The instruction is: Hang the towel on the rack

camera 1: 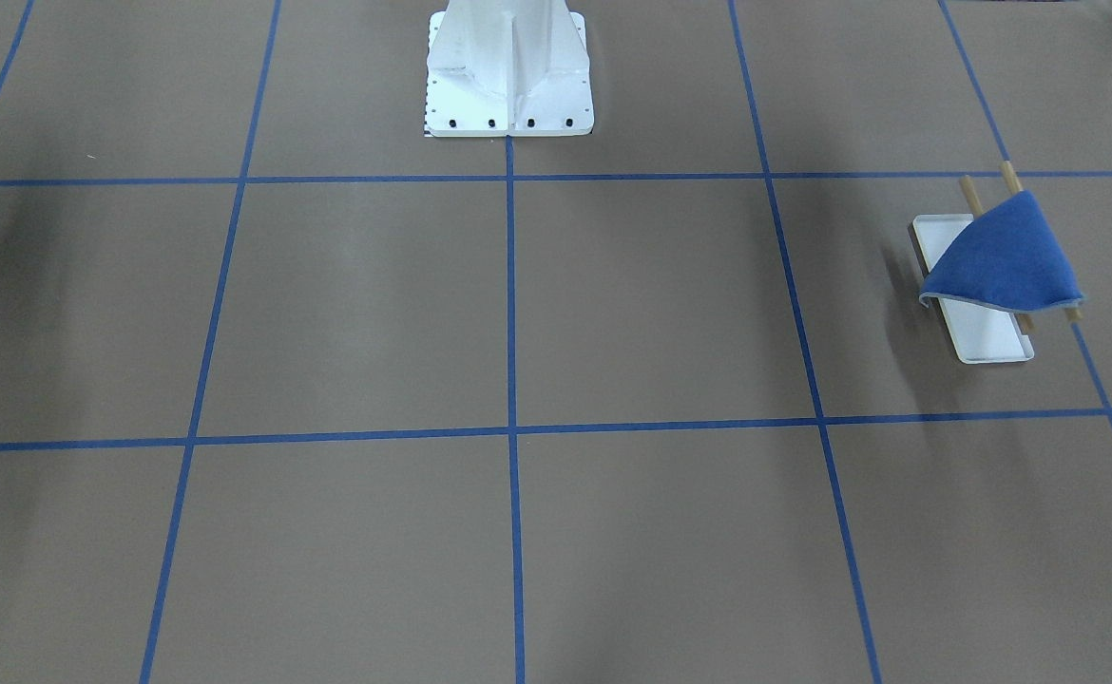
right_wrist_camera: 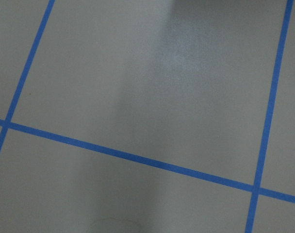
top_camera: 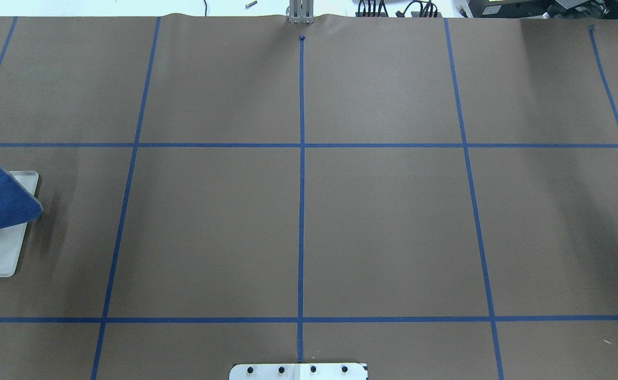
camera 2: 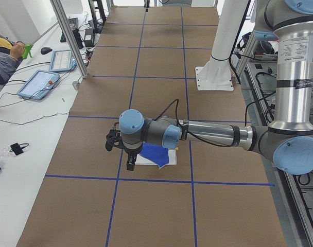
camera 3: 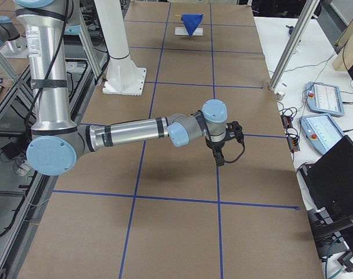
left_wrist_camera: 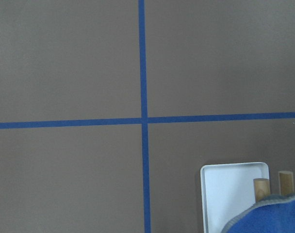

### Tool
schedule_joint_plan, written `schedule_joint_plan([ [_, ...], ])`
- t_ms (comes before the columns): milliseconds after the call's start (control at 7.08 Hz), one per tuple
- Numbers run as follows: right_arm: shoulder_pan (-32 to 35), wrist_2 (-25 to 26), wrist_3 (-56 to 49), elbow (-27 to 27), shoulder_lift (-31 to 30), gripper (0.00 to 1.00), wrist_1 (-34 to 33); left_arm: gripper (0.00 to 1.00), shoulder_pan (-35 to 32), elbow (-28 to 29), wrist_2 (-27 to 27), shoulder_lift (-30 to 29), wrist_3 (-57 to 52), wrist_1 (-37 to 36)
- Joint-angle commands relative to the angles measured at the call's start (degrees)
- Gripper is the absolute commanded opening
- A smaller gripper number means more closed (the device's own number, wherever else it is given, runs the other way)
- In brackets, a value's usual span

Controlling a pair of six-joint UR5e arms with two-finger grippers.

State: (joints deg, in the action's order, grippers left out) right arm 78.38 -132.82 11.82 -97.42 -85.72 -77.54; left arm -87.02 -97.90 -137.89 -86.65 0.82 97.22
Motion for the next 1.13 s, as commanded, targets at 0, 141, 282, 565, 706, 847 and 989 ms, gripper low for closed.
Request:
schedule_joint_plan([
  [0, -0.7, 0.0, 0.0, -0.3, 9.2, 1.0, -15.6, 0.98, 0.0, 0.1, 0.0, 0.1, -2.1, 0.2],
  [141, -0.8, 0.1, -0.1, -0.5, 10.0, 1.0, -17.5, 0.98, 0.1, 0.0, 0.0, 0.1, -2.0, 0.2],
  [282, -1.3, -0.1, -0.1, -0.7, 10.0, 1.0, -17.5, 0.98, 0.2, 0.0, 0.0, 0.0, -2.1, 0.3],
  [565, -2.5, -0.2, 0.0, -0.6, 10.0, 1.0, -17.4, 0.98, 0.4, 0.0, -0.1, -0.5, -2.0, 0.4],
  [706, -2.5, -0.1, 0.0, -0.5, 10.0, 1.0, -17.4, 0.98, 0.4, -0.3, -0.1, -0.5, -2.0, 0.4],
  [847, -2.5, 0.3, 0.0, -0.4, 10.0, 1.0, -17.4, 0.98, 0.4, -0.2, -0.1, -0.7, -2.1, 0.7],
  [989, -2.5, 0.4, 0.0, -0.4, 10.0, 1.0, -17.4, 0.98, 0.5, -0.3, -0.1, -0.7, -1.9, 1.8],
])
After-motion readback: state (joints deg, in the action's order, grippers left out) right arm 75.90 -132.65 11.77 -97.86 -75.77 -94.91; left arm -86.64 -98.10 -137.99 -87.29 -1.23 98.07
